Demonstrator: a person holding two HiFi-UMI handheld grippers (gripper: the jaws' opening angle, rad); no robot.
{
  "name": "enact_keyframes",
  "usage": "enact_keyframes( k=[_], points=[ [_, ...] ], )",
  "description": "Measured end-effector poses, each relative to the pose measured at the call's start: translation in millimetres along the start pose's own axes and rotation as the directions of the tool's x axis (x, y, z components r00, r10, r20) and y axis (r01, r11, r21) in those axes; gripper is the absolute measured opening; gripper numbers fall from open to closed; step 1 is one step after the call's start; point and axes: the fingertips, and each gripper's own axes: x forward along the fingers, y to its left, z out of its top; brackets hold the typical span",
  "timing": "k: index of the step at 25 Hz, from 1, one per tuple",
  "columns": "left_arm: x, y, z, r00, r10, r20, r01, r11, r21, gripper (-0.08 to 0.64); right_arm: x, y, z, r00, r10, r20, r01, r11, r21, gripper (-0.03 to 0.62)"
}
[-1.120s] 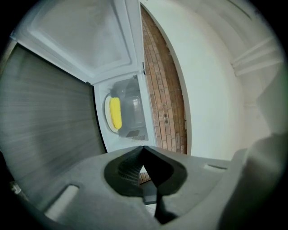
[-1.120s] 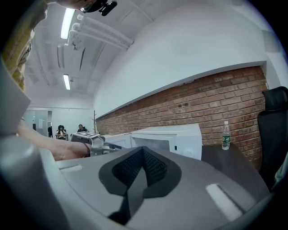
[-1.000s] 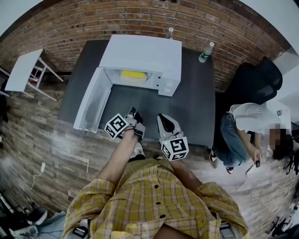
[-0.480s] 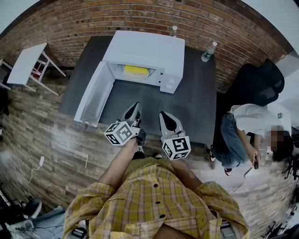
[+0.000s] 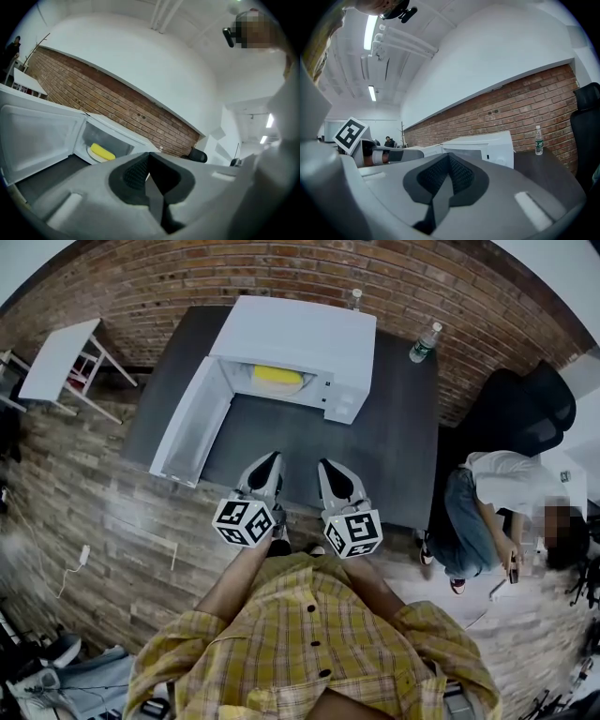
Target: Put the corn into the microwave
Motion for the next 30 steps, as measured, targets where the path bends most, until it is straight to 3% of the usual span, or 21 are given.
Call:
enact_keyframes(
  k=[12, 24, 30],
  points=[
    [-11, -12, 1, 0.999, 0.052, 0.014, -0.054, 0.971, 0.234, -0.002, 0, -3, 1, 1.000, 0.020, 0.009, -0.020, 1.000, 0.003, 0.003],
    [-24, -15, -10, 0.997, 0.082, -0.012, -0.075, 0.950, 0.302, 0.000, -2, -1, -16, 0.999, 0.046, -0.010, -0.046, 0.999, 0.022, 0.003],
    [-25, -22, -11, 0.998, 0.056, -0.024, -0.046, 0.946, 0.319, 0.000, -2, 1, -19, 0.998, 0.053, -0.019, -0.052, 0.999, 0.015, 0.003]
  ],
)
